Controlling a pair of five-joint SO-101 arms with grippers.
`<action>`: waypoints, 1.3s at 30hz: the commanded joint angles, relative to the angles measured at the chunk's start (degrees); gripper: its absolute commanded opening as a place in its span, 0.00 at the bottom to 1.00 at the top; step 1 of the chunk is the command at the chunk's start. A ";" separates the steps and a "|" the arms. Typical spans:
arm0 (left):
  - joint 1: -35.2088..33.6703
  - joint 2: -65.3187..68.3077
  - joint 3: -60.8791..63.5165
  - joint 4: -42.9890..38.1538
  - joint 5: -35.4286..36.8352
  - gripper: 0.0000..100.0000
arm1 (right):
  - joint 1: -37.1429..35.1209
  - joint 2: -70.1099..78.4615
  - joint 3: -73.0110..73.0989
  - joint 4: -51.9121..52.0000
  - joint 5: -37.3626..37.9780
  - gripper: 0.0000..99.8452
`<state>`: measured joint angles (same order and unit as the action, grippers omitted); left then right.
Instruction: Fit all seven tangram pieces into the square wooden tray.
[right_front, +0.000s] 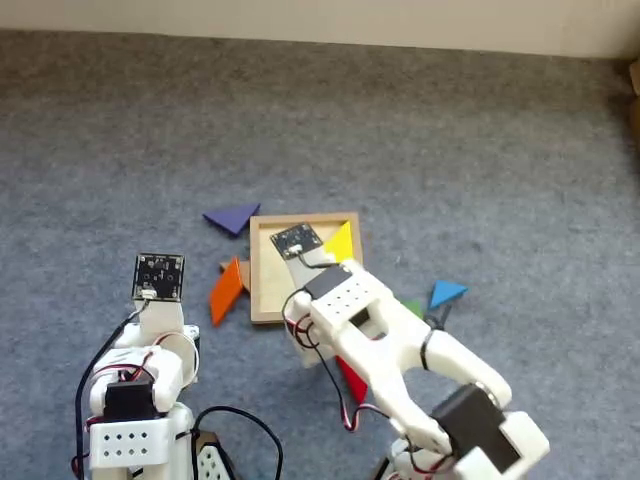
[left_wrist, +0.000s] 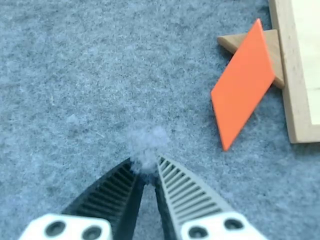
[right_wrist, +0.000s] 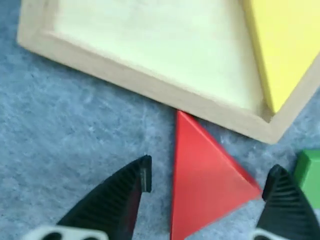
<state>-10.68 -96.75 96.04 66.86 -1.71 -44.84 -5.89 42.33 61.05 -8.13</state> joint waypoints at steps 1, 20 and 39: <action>0.31 -0.57 1.54 0.18 0.18 0.00 | 1.27 1.63 -0.04 -2.42 -0.62 0.34; 0.31 -0.57 1.54 0.18 0.18 0.00 | 5.41 2.77 -0.13 -2.77 -7.30 0.34; 0.31 -0.57 1.54 0.18 0.18 0.00 | 5.49 2.77 -0.57 1.27 -13.01 0.34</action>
<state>-10.68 -96.75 96.04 66.86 -1.71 -41.58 -2.99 42.24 60.88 -20.26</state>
